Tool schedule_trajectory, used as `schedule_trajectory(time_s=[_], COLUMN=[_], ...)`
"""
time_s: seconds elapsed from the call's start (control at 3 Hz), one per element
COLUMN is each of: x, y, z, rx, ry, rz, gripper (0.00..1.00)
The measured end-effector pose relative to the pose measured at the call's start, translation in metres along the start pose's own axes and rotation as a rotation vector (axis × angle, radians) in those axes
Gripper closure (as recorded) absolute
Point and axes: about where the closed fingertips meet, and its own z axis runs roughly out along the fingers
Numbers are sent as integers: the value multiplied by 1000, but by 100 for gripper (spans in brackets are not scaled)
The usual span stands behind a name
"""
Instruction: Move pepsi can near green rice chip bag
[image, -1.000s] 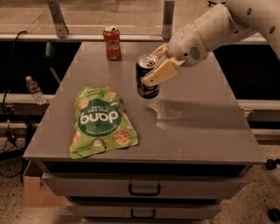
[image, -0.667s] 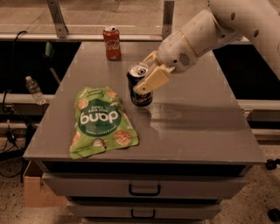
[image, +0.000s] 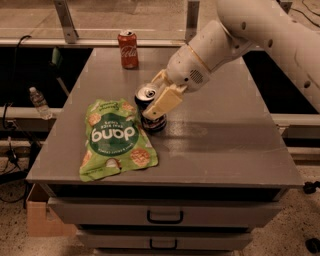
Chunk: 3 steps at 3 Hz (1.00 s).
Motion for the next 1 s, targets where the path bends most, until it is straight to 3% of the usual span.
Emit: schedule_trajectory(time_s=[0.67,1.0], x=[4,11], y=[-5,-11], z=[-4,-18], rx=[4,21], ry=[16,10], rz=[13,43], gripper=[12,0])
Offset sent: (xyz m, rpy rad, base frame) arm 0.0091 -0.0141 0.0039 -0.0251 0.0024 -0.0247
